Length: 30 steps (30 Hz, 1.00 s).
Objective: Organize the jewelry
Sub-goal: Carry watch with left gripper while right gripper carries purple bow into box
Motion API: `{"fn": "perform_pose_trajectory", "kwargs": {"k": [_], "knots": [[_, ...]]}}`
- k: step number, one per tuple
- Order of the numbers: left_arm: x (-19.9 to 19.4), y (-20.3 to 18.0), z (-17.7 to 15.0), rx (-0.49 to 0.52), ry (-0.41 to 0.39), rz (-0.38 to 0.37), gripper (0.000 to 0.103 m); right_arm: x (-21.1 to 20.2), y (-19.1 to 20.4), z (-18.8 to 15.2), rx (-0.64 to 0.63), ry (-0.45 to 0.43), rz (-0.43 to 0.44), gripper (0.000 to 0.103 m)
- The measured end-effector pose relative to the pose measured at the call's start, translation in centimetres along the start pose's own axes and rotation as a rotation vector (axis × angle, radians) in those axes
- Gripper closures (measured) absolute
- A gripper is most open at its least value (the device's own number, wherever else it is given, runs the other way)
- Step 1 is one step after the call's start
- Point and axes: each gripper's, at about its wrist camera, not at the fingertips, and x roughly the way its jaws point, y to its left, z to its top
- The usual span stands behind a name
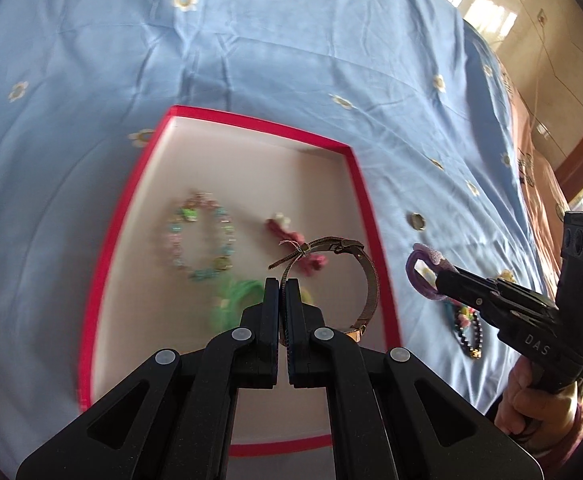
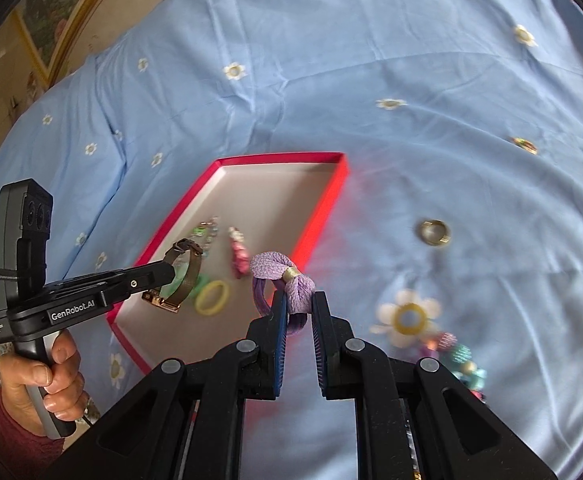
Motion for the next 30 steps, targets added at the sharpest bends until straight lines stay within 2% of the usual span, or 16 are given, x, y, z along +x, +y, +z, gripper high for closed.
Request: {"fn": "perform_pose_trajectory", "kwargs": {"k": [7,16,23,30], "knots": [[-0.3,2.8,0.3,-0.046,-0.009,0.044,0.101,2.1,2.2,0.5,-0.038,0.024,0.030,0.091],[1.3,5.3,0.9,-0.073,0.016,0.094,0.101,5.1,4.1,1.2,-0.081,0.073,0.047,0.091],[2.5,6.4,0.9,-0.081,0.041,0.124,0.101,7.7,4.8,1.2,-0.105,0.131,0.031,0.091],[3.2,6.4,0.8,-0.080,0.063,0.119,0.101,8.7,4.9,1.0,-0.108,0.153,0.029,0.089]]}}
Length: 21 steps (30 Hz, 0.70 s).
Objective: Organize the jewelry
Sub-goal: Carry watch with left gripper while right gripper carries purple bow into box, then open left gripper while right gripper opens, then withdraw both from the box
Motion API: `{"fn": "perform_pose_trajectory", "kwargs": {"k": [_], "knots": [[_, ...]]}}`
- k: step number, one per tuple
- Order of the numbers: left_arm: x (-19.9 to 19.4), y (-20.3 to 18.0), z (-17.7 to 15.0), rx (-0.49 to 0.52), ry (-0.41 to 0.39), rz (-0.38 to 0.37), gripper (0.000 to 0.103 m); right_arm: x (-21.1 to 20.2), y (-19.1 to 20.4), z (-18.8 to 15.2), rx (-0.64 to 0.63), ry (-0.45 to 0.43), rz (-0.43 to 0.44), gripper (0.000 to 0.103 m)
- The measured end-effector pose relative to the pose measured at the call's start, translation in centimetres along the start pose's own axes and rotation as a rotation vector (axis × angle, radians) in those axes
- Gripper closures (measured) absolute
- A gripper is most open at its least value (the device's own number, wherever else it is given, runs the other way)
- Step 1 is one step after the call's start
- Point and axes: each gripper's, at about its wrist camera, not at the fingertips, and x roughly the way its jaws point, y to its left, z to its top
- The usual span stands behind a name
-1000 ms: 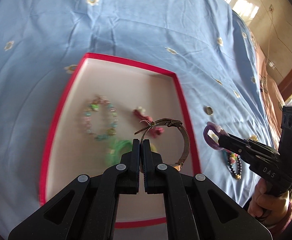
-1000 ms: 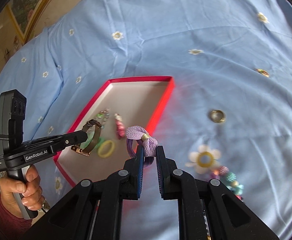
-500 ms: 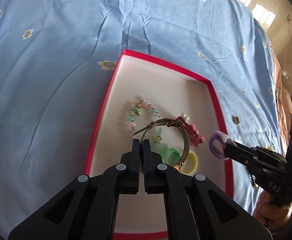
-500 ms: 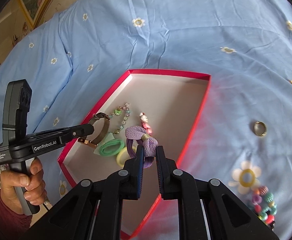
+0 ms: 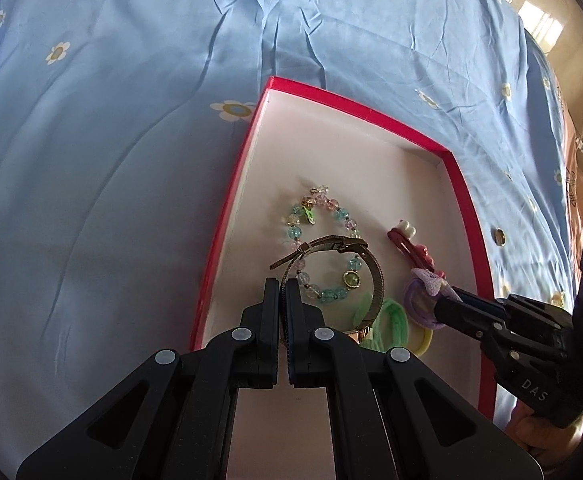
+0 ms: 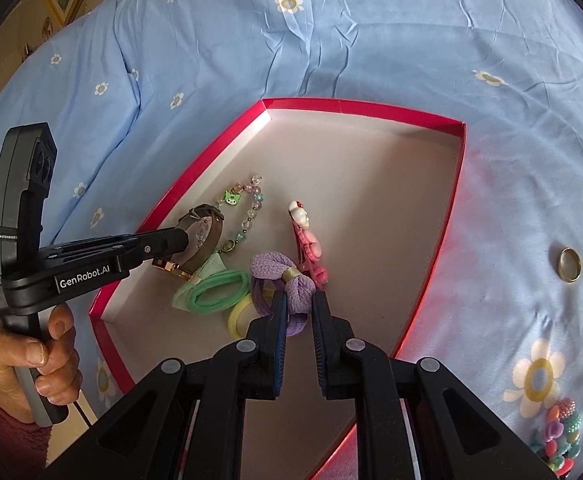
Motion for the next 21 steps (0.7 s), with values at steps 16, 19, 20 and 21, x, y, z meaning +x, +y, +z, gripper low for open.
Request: {"fn": "perform_pose_trajectory", "kwargs": {"k": [16,19,20,21], "knots": [[-0.5,-0.3,0.1,-0.010,-0.009,0.010,0.086,-0.7,-0.3,-0.1,0.036,-0.014,0.026,0.080],[-1.2,-0.4,-0.1,-0.018,-0.019,0.003,0.079,-1.4,-0.3,-0.2,0.043,-0.026,0.029,0.080],[-1.5,-0.4,-0.2,-0.023,-0.025,0.002,0.074,-1.7,-0.3,-0.3,0.044,-0.031,0.030,0.079],[-1.8,-0.5,-0.3,-0.027,-0.036,0.000,0.071,-2.1,-0.3,-0.4,0.046,-0.038,0.032,0.075]]}}
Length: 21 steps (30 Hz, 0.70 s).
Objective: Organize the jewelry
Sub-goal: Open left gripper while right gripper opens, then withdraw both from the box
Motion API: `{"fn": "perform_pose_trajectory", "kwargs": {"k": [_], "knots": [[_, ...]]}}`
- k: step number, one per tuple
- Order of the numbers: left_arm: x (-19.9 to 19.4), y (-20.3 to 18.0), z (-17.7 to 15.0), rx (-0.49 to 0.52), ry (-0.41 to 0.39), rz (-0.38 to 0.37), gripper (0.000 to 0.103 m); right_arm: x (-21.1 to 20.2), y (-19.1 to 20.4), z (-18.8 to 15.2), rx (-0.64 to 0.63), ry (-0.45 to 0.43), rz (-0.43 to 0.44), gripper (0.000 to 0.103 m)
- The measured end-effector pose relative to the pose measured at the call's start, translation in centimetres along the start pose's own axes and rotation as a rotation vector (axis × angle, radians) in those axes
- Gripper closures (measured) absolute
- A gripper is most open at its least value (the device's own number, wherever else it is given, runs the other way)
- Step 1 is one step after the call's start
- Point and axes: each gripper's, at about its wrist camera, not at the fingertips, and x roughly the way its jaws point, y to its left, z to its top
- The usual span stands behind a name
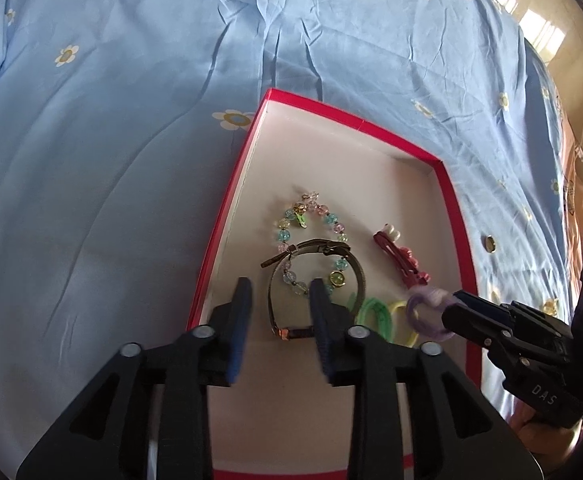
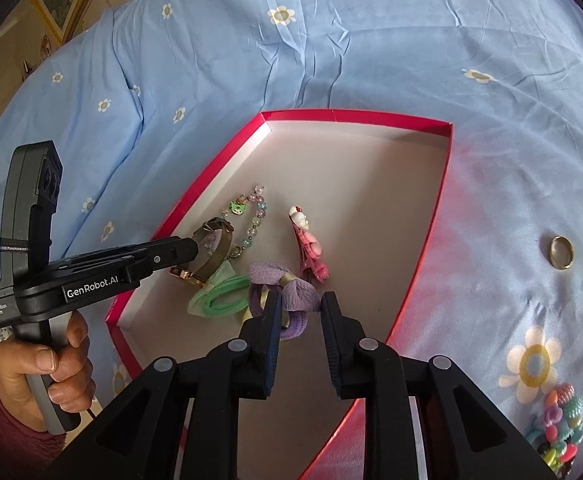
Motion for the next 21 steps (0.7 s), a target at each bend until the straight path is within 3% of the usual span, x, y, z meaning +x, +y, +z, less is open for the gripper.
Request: {"fn": "perform_pose_trajectory", "kwargs": {"k": [3,14,21], "knots": [[-0.5,-0.2,-0.3,-0.010,-0.011,-0.005,0.069,-0.8,0.0,-0.2,0.005,-0.016,0.003,0.066],[-2.6,-1.9,-1.5,0.001,-0.034,-0.047,0.067,-3.6,0.0,-1.6,0.022,-0.059,-0.003,0.066],[-3.5,-4.7,-2.7,0.048,-0.035,-0.094,0.066,-6.9,-2.1,-3.6,0.064,-0.099,-0.037,0.066]]}}
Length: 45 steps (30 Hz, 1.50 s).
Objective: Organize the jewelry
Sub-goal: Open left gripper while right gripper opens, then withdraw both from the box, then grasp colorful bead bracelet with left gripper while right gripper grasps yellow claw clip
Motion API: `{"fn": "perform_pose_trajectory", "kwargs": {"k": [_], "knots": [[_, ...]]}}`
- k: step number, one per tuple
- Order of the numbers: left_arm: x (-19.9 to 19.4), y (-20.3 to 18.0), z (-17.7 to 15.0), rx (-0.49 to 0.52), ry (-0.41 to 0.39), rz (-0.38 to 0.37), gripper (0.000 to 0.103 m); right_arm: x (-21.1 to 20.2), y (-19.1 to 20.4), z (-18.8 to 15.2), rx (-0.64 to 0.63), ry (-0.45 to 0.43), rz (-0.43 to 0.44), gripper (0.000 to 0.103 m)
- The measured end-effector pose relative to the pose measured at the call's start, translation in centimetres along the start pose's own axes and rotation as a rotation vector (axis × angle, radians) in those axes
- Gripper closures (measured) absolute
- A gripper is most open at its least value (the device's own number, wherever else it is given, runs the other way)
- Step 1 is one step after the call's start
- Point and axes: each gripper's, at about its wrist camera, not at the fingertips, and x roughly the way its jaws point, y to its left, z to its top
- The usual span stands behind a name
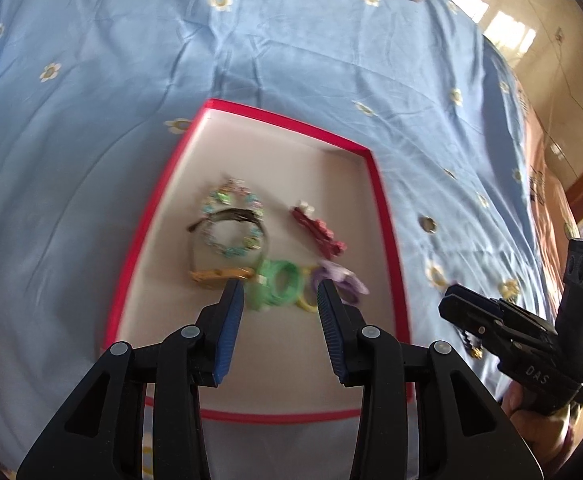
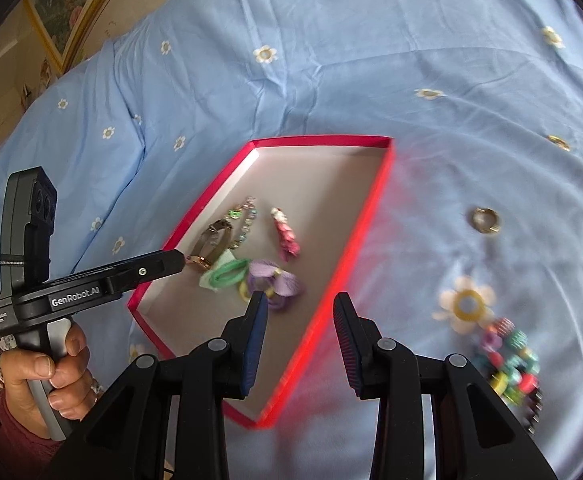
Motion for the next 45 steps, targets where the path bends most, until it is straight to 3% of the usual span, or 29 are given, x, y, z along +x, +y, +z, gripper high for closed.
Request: {"fn": "perform_pose_trajectory", "kwargs": {"k": [24,34,41,45], "knots": [[4.1,-13.3,-3.5,0.237,0.137,-0.153,0.063,-10.7,-13.3,-6.4,0.251,-0.095,-0.223,0.066],[5.5,-16.3,-4.8,0.298,0.190,-0.182,0.063,-12.2,-15.9,-6.8,0.300,-0.118,-0.259,0.066],[6.5,-17.8,-3.8,0.312,0.199,-0.192,0.063,-12.9,-17.1,-6.4,0.309,-0.134,-0.281,0.064],[7.2,-19.1,-3.0,0.330,0.202,-0.205,0.059,-13.3,-17.9,-5.9,0.312,-0.147,-0.306,0.056]]}}
